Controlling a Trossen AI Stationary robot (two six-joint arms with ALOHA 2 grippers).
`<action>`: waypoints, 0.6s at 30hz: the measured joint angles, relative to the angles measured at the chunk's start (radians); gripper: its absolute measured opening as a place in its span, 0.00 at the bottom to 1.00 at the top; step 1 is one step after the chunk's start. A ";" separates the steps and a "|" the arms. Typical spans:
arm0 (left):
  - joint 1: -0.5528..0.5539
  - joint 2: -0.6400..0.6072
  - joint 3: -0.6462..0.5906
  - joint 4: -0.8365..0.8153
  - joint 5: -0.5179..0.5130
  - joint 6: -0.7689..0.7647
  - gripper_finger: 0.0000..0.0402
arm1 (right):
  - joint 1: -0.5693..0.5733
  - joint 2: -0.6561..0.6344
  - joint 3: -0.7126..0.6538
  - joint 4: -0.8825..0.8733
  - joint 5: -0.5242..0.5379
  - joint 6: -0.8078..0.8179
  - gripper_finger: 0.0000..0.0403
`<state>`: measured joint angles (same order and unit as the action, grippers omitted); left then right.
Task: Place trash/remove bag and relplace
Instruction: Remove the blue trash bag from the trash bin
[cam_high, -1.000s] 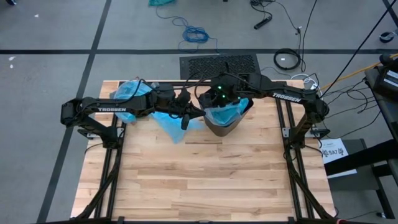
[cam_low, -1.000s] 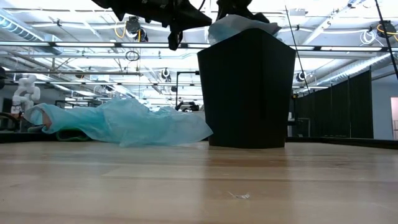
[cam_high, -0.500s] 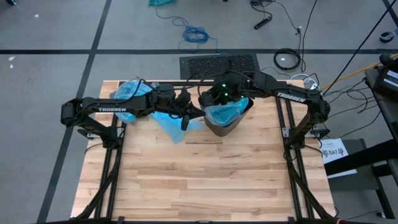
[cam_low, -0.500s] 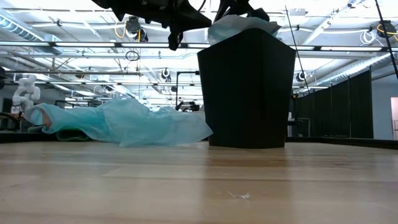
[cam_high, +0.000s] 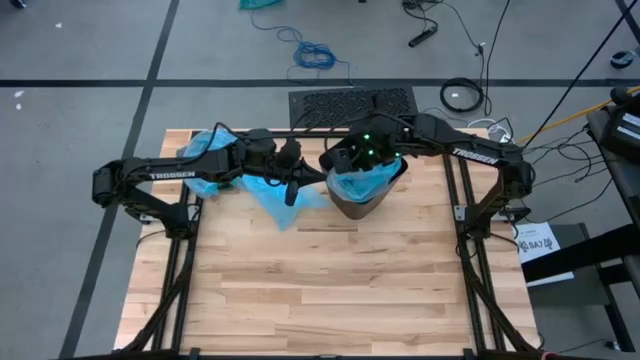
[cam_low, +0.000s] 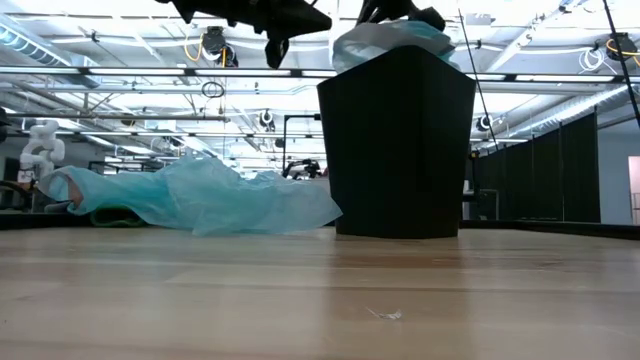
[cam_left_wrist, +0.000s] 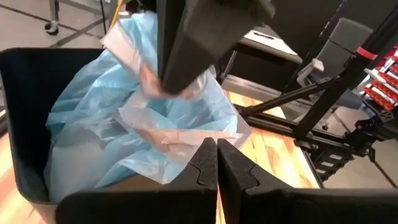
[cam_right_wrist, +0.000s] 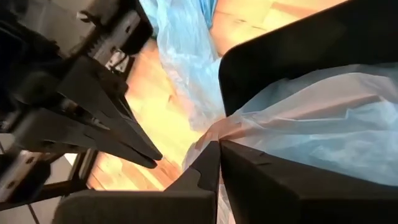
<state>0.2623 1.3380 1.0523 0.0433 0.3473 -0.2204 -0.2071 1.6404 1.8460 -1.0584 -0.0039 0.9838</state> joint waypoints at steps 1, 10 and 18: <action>0.000 0.000 0.001 -0.003 0.000 0.004 0.00 | 0.000 0.005 -0.001 0.000 -0.003 0.000 0.03; 0.056 -0.032 0.001 -0.123 0.000 0.053 0.00 | -0.004 0.041 0.000 0.018 -0.057 0.054 0.22; 0.093 -0.066 0.002 -0.212 -0.001 0.130 0.00 | -0.003 0.073 0.001 0.092 -0.056 0.070 0.35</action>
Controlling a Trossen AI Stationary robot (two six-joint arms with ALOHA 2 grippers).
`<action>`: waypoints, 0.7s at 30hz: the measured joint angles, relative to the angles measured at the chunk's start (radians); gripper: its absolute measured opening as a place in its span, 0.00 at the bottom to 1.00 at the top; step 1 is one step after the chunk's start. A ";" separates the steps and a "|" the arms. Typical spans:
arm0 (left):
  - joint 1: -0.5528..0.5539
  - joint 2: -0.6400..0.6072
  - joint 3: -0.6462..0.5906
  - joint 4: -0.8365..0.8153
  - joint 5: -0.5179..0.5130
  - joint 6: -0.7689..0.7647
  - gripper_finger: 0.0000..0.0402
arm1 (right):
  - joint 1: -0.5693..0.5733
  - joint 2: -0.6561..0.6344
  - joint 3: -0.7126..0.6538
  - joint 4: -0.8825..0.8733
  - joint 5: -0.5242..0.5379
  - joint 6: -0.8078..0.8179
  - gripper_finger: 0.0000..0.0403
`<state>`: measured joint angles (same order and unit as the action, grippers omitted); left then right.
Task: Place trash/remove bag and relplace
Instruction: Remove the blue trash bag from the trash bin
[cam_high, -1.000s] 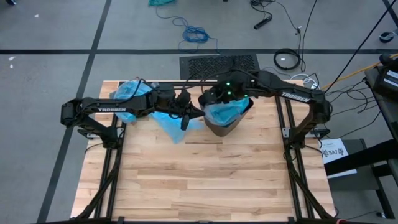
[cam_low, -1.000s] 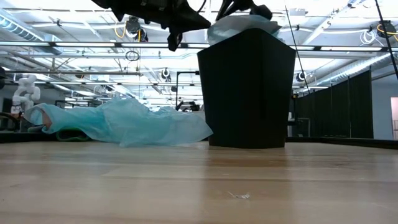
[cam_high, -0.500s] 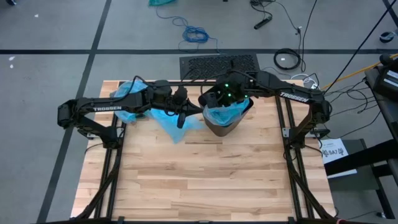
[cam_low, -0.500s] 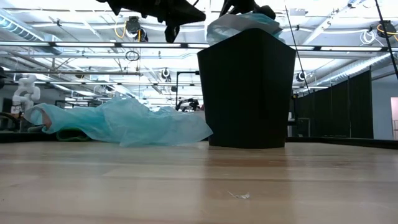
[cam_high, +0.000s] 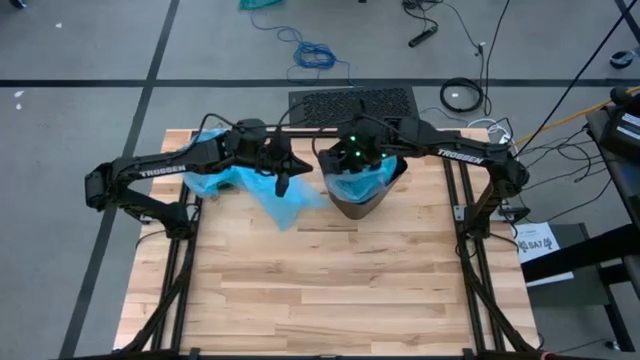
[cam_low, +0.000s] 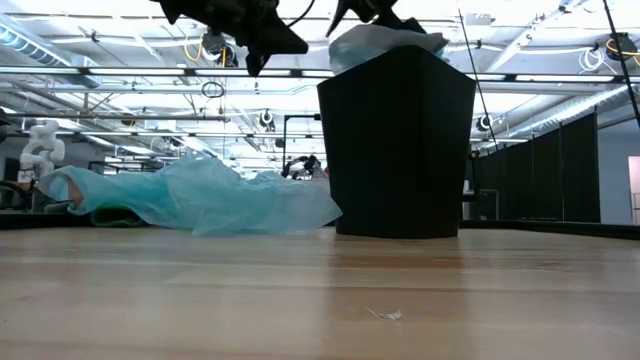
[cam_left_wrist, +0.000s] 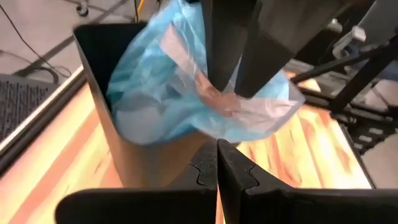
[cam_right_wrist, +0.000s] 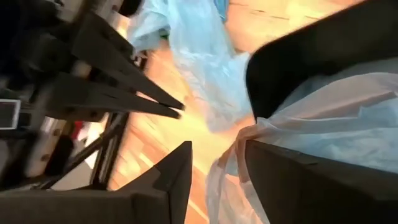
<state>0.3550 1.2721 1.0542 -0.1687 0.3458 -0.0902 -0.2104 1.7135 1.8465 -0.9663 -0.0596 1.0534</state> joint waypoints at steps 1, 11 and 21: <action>0.000 0.000 0.000 -0.013 0.000 0.003 0.00 | 0.000 0.006 0.000 0.003 -0.001 0.000 0.36; 0.000 0.001 -0.001 -0.092 0.024 0.105 0.00 | -0.005 0.116 0.000 -0.014 -0.018 0.015 0.10; -0.001 0.001 -0.001 -0.134 0.025 0.144 0.00 | 0.019 0.057 -0.003 0.001 0.061 0.020 0.00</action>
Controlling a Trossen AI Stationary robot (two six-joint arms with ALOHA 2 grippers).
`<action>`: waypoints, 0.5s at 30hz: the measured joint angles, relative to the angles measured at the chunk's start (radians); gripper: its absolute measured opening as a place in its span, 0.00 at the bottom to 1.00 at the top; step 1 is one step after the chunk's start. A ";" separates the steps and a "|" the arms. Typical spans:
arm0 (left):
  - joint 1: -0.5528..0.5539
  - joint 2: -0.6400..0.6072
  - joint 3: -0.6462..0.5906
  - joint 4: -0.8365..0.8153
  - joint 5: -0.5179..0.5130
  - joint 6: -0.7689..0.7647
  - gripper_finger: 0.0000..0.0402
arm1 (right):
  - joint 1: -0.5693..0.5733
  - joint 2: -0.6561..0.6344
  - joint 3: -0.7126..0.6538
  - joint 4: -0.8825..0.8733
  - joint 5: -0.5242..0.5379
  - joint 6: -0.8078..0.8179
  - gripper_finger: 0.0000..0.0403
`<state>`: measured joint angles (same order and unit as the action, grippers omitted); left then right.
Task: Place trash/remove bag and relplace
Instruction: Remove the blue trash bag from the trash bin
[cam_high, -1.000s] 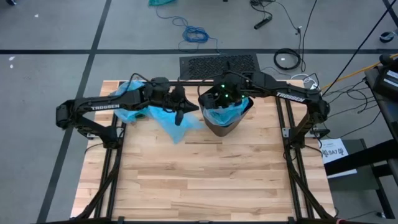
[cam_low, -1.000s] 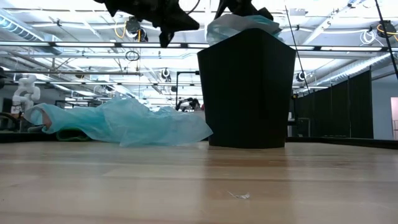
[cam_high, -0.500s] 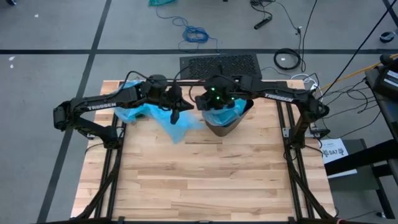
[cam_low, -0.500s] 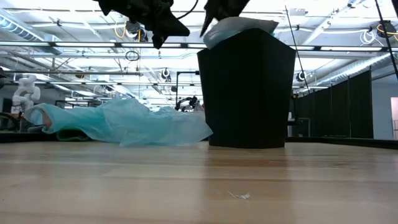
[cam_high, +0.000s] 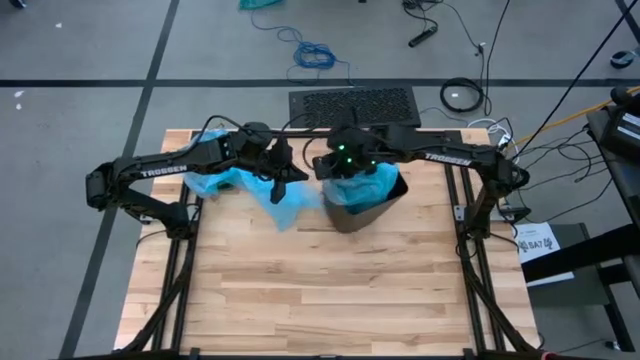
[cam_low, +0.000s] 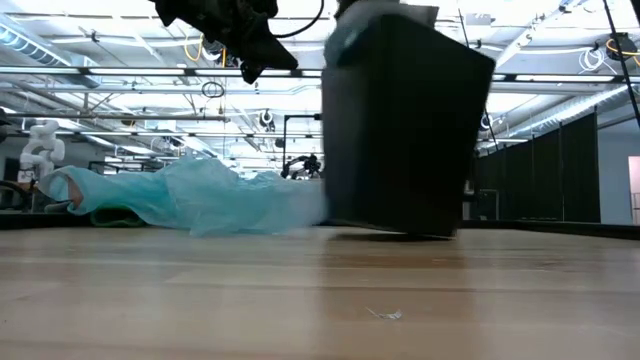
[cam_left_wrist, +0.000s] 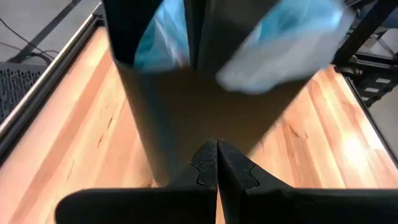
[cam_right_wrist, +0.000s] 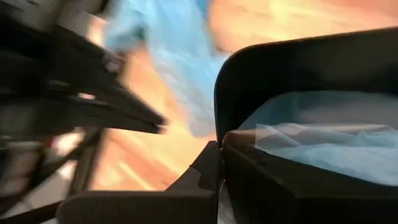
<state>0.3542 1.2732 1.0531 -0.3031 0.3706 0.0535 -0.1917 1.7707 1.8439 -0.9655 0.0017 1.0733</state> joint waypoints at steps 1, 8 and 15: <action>0.000 0.000 0.000 0.000 0.000 0.006 0.00 | 0.000 -0.011 0.000 0.016 0.001 0.000 0.00; 0.000 0.000 0.000 0.006 0.000 0.005 0.00 | 0.011 -0.036 0.003 0.029 0.039 -0.023 0.00; -0.001 0.000 0.000 0.093 -0.002 -0.130 0.00 | 0.032 -0.037 0.002 -0.003 0.025 -0.148 0.00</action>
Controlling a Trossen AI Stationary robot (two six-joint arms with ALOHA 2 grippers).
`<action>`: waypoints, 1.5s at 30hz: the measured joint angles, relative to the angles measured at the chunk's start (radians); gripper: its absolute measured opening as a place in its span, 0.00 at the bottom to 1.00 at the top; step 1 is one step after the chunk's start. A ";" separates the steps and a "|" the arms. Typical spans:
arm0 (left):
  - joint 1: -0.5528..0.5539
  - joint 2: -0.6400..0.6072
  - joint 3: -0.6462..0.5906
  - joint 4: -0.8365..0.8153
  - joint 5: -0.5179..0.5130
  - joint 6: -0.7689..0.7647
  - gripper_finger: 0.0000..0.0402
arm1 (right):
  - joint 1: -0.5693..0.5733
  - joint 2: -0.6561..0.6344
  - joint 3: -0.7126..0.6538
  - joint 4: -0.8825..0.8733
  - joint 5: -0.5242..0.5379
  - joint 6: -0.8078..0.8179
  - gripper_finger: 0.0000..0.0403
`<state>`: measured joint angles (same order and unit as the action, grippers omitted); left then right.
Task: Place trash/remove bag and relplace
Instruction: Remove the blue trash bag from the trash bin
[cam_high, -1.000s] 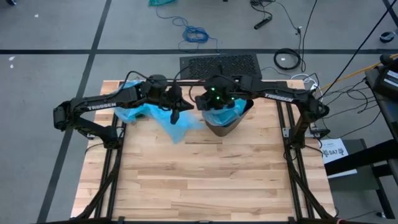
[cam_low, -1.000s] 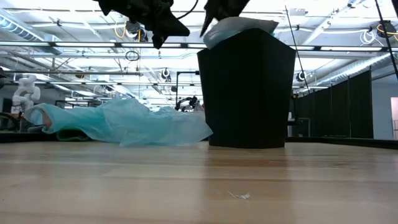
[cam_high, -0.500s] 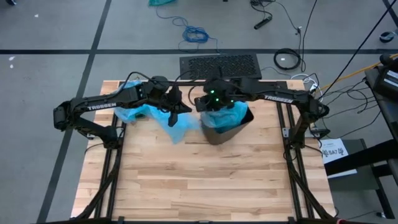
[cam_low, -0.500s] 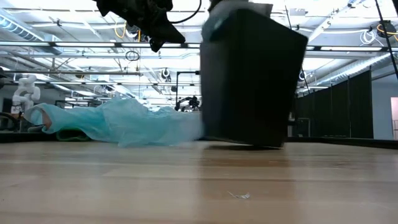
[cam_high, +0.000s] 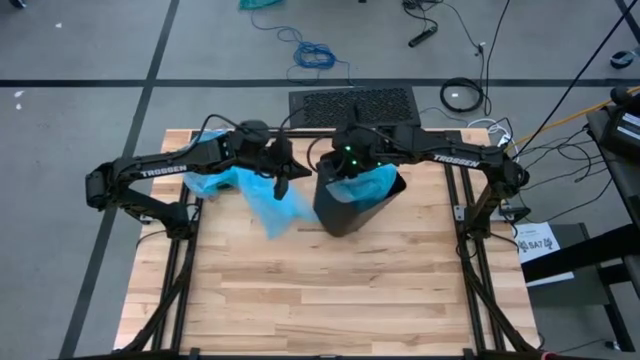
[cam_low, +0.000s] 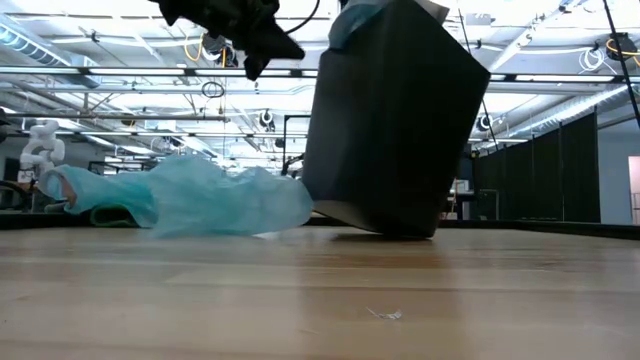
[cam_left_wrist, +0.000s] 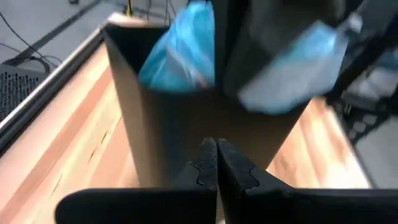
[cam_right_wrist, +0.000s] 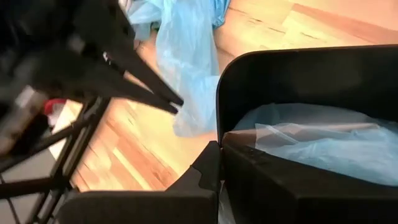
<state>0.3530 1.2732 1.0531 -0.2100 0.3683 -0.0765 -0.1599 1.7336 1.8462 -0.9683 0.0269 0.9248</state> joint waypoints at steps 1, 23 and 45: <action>0.000 -0.001 0.000 0.028 -0.001 -0.023 0.00 | 0.004 0.000 0.000 -0.002 0.000 -0.016 0.00; -0.196 0.162 -0.002 0.178 -0.166 -0.152 0.00 | 0.079 -0.006 0.002 -0.063 -0.002 -0.151 0.00; -0.197 0.150 0.065 0.163 -0.222 -0.151 0.00 | 0.108 -0.117 0.088 -0.037 0.228 -0.234 0.00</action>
<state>0.1558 1.4227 1.1183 -0.0467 0.1459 -0.2271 -0.0522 1.6164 1.9342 -1.0052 0.2545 0.6907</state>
